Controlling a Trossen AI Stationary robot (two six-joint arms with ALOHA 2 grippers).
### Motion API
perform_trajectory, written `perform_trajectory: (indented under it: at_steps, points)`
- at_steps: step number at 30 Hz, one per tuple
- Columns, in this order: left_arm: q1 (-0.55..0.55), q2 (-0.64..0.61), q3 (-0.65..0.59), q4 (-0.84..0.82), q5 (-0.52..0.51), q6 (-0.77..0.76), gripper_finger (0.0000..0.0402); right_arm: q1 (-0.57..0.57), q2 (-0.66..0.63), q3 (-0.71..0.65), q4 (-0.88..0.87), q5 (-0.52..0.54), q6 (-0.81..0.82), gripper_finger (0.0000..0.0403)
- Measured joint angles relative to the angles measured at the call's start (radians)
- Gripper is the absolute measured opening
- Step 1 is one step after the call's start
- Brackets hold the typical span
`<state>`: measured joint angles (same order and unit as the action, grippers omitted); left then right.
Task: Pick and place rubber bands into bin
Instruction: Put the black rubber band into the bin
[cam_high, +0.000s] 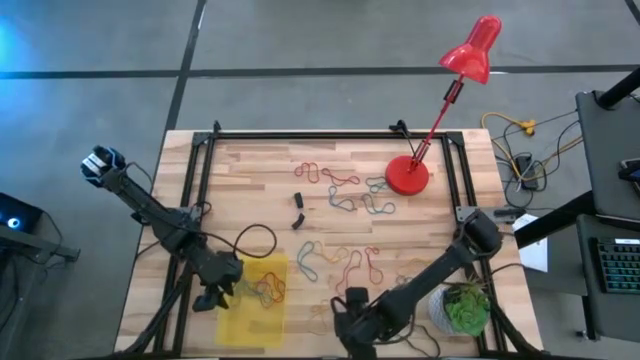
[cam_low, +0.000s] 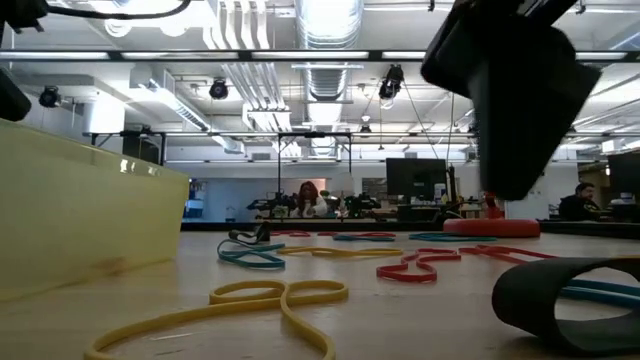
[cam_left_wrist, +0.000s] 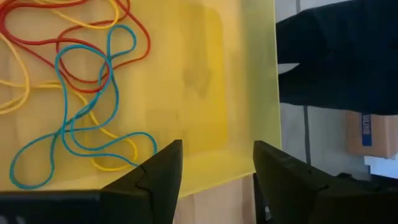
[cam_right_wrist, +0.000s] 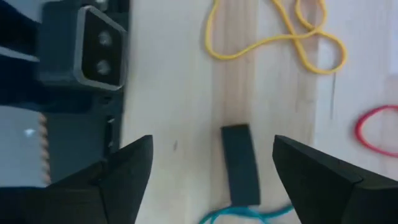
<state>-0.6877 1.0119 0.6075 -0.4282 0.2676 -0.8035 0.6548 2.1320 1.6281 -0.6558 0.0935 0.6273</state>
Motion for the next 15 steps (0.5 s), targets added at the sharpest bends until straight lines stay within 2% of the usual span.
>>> perform_trajectory:
  at_steps: [8,15]
  points:
    - [-0.028,0.0,0.006,0.0,-0.02,0.004,0.0151,-0.002,0.085,0.099,-0.177,0.052,0.036,0.0306]
    - [-0.029,0.0,0.006,0.0,-0.018,0.008,0.0137,0.0,0.143,0.123,-0.177,-0.052,0.077,0.0276]
